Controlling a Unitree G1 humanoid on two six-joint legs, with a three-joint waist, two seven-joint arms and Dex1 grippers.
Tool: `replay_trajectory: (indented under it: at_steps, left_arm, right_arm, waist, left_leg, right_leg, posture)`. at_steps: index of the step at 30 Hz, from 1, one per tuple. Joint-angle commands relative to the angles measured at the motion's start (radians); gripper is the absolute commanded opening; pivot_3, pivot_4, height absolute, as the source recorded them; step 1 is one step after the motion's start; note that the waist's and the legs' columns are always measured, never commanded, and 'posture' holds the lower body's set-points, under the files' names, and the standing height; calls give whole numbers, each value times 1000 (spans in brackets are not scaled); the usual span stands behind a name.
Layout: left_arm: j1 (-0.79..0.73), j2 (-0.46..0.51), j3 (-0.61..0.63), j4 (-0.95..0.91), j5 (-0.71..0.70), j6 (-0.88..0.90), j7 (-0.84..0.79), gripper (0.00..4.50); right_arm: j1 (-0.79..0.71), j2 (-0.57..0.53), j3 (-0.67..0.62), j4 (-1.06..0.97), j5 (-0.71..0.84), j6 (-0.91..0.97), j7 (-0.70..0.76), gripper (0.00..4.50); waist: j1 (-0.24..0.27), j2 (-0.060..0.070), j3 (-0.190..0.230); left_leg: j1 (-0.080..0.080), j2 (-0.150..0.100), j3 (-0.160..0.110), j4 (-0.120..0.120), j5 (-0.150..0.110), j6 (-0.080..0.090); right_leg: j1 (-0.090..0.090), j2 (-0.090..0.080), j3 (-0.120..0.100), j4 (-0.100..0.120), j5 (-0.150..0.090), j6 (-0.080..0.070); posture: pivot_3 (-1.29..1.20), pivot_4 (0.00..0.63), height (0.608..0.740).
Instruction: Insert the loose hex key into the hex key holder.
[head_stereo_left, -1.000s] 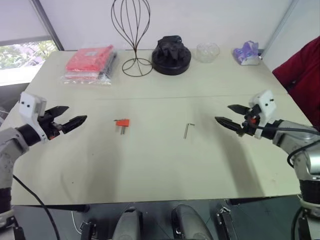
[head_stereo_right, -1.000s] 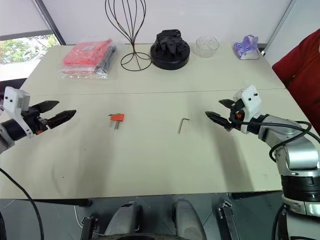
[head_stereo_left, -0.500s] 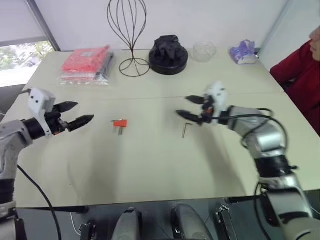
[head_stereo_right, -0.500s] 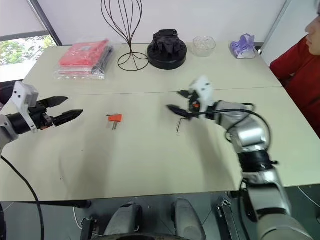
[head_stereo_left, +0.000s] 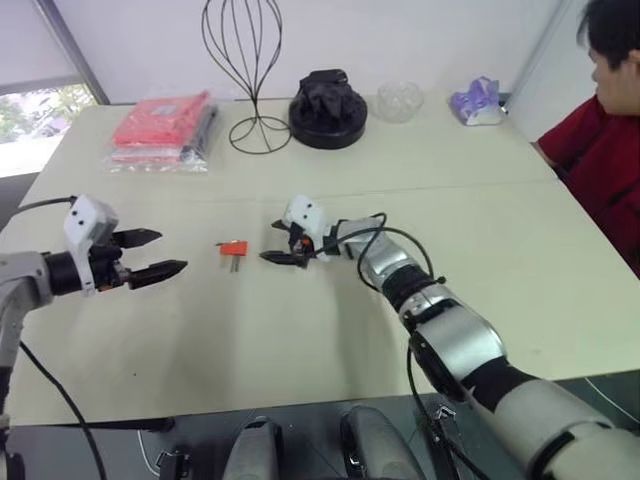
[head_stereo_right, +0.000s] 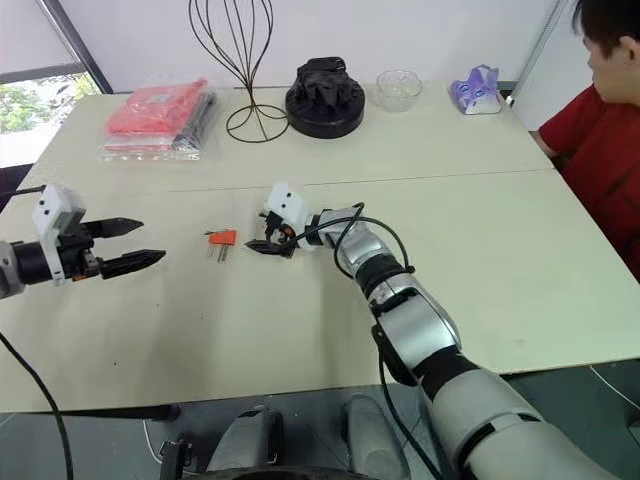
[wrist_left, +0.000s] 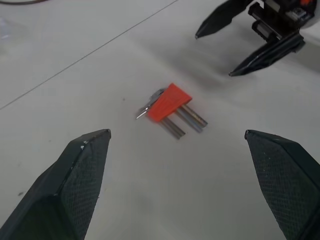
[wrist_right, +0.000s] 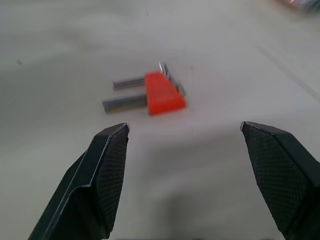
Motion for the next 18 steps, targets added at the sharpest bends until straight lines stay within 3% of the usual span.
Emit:
replay_trajectory:
  at_steps: [1,2,7,18]
  left_arm:
    - [36,-10,72,-73,-28,19,38,4500]
    - [48,-15,81,-87,-32,26,49,4500]
    - [100,-36,118,-148,-52,52,92,4500]
    - [199,-81,183,-266,-84,88,179,4500]
  right_arm:
    - [-52,50,-16,59,-38,-53,-8,4246]
    - [-55,61,-14,72,-51,-61,-1,4478]
    - [-91,103,-34,121,-99,-56,-112,4478]
    - [-128,126,-72,160,-161,-39,-187,4478]
  waist:
    - [0,0,0]
    - [0,0,0]
    - [0,0,0]
    - [-1,0,0]
  left_leg:
    - [0,0,0,0,0,0]
    - [0,0,0,0,0,0]
    - [0,0,-1,-1,0,0]
    - [0,0,-2,-1,0,0]
  right_leg:
    - [0,0,0,0,0,0]
    - [0,0,0,0,0,0]
    - [-1,-1,0,1,0,0]
    - [-1,-3,0,1,0,0]
  posture:
    - [0,150,740]
    - [0,150,740]
    - [0,150,740]
    - [0,150,740]
